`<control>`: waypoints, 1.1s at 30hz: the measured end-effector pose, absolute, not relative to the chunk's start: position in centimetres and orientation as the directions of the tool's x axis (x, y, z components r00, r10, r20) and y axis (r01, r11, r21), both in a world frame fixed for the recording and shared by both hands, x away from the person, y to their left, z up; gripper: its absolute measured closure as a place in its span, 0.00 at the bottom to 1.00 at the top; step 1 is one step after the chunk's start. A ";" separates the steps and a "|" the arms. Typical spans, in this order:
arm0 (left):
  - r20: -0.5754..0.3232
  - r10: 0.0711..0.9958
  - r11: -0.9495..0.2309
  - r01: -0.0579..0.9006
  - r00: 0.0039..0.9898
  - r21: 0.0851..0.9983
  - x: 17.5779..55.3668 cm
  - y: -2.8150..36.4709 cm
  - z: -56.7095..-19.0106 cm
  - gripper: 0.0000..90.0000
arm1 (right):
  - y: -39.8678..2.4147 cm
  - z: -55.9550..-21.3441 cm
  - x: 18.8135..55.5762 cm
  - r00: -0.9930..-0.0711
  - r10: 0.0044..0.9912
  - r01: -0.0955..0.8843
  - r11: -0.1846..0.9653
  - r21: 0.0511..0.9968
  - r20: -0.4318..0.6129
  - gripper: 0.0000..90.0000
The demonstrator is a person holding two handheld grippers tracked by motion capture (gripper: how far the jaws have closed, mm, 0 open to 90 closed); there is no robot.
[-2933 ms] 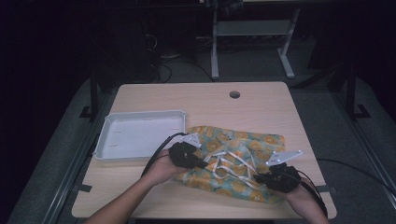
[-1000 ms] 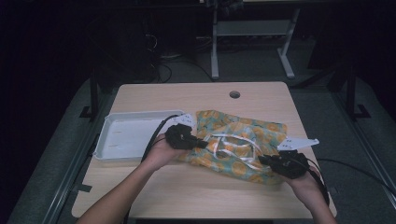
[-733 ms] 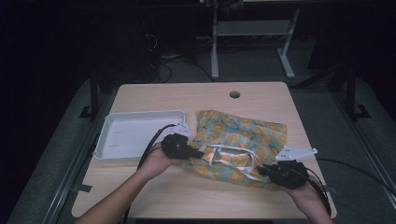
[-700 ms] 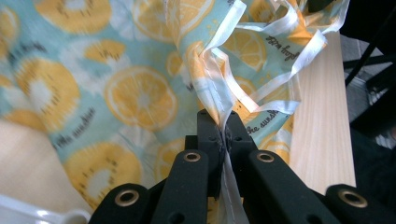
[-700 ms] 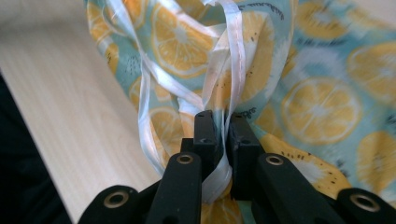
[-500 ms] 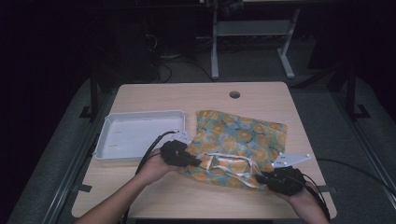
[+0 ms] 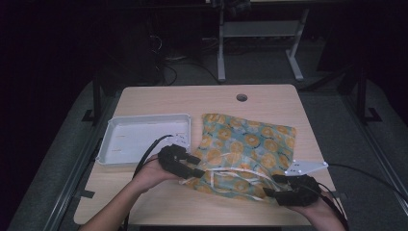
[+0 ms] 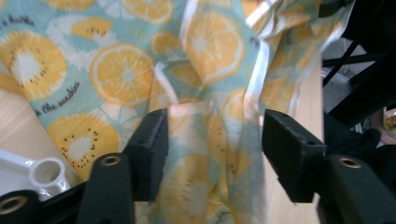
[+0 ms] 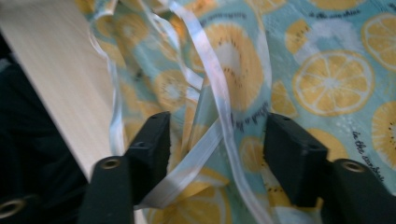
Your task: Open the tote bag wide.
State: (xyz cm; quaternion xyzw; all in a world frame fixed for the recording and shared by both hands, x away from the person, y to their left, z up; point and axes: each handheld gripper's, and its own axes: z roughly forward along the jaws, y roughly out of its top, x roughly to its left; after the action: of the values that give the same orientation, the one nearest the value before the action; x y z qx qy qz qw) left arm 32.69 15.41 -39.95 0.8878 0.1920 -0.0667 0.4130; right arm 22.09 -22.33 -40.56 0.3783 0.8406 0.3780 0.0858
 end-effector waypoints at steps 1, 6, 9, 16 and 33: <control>-0.271 0.284 -0.583 0.390 0.920 0.713 32.6 15.6 -39.7 0.42 | -22.4 -40.1 21.7 -0.705 0.696 0.555 0.424 0.716 0.135 0.36; -0.264 0.295 -0.572 0.391 0.918 0.721 32.5 15.8 -39.4 0.42 | -22.7 -39.4 21.4 -0.711 0.689 0.549 0.422 0.722 0.138 0.28; -0.268 0.295 -0.573 0.394 0.917 0.718 32.5 15.6 -39.6 0.43 | -22.6 -39.3 21.5 -0.720 0.681 0.538 0.424 0.729 0.135 0.19; -0.267 0.282 -0.576 0.385 0.921 0.721 32.5 15.1 -39.6 0.44 | -21.9 -38.6 21.8 -0.738 0.653 0.529 0.407 0.745 0.167 0.12; -0.270 0.260 -0.576 0.373 0.927 0.727 33.0 13.7 -40.0 0.65 | -21.3 -38.2 23.0 -0.750 0.637 0.527 0.414 0.742 0.177 0.25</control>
State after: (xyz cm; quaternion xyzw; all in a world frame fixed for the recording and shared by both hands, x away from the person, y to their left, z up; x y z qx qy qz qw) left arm 32.99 13.66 -40.01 0.8852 0.1786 -0.0668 0.4242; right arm 22.99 -21.32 -38.24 0.3473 0.8382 0.4152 0.0663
